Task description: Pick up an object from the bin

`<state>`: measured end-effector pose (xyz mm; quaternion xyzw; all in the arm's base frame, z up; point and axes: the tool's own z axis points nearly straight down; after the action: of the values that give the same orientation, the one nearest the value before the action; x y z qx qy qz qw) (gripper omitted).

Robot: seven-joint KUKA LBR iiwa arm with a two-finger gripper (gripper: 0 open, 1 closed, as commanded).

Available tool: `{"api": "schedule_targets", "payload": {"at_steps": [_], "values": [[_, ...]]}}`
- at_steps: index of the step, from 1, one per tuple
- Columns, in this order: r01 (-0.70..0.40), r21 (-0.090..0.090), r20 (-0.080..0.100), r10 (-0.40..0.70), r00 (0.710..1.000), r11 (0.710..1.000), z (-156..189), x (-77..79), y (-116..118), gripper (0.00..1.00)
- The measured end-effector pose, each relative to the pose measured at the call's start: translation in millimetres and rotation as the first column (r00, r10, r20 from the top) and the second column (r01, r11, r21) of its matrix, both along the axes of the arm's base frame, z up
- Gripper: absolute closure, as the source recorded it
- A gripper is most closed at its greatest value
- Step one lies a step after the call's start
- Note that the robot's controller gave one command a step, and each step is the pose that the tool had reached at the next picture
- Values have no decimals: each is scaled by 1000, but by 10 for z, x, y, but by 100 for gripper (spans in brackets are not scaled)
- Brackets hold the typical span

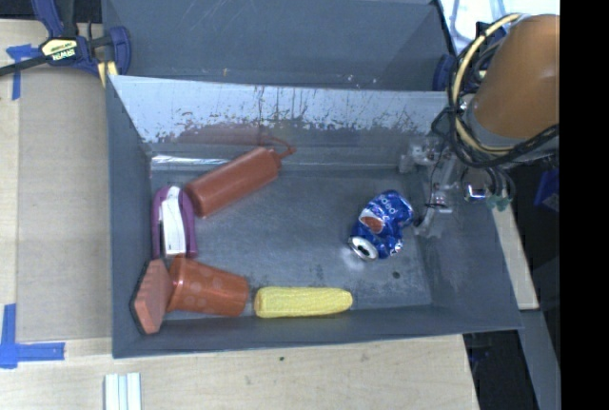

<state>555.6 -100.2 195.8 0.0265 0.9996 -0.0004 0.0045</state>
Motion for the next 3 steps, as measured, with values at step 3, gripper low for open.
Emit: {"api": "schedule_targets", "payload": {"at_steps": [3], "values": [[114,2,14,-114,993,993,-312,583,274,0]]}}
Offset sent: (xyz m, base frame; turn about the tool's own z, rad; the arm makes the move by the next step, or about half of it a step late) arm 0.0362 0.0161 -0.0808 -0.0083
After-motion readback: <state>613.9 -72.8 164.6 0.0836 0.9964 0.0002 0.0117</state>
